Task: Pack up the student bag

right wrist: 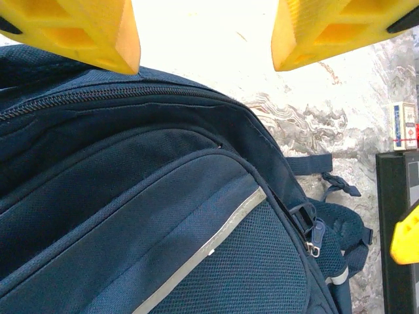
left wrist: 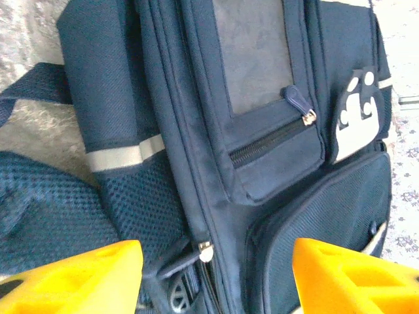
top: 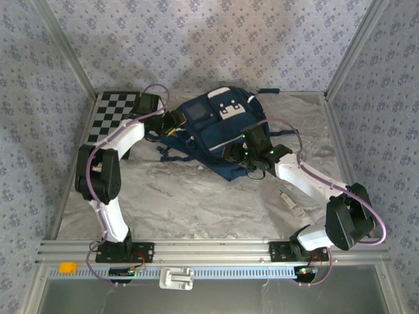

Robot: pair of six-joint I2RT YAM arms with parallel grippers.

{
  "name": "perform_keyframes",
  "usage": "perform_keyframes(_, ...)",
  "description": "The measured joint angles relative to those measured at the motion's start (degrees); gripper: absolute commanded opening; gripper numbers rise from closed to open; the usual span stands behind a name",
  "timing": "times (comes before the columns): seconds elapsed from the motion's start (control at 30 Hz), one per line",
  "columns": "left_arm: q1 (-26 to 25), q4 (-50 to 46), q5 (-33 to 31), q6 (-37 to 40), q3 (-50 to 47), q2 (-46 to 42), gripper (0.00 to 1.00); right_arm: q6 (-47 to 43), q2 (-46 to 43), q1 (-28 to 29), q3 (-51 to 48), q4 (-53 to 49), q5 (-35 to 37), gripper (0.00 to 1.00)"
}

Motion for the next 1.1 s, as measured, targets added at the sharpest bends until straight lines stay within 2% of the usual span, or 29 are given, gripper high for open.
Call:
perform_keyframes(0.27,-1.11,0.00,-0.02,-2.60,3.69,5.53,0.51,0.07,0.00,-0.39,-0.04,-0.55,-0.22,0.56)
perform_keyframes(0.6,-2.12,-3.87,-1.57,-4.24,14.27,14.51,0.39,0.22,-0.07,-1.09,-0.57,-0.74,-0.66,0.56)
perform_keyframes(0.87,-2.73,-5.90,-4.35,-6.54,15.34,16.68,0.35,0.24,-0.35,-1.95,-1.62,-0.74,-0.68,0.57)
perform_keyframes(1.1,-3.63,-9.27,-5.18,-7.58,21.64,21.31,0.33,0.37,-0.46,-2.58,-1.64,-0.72,-0.87,0.57)
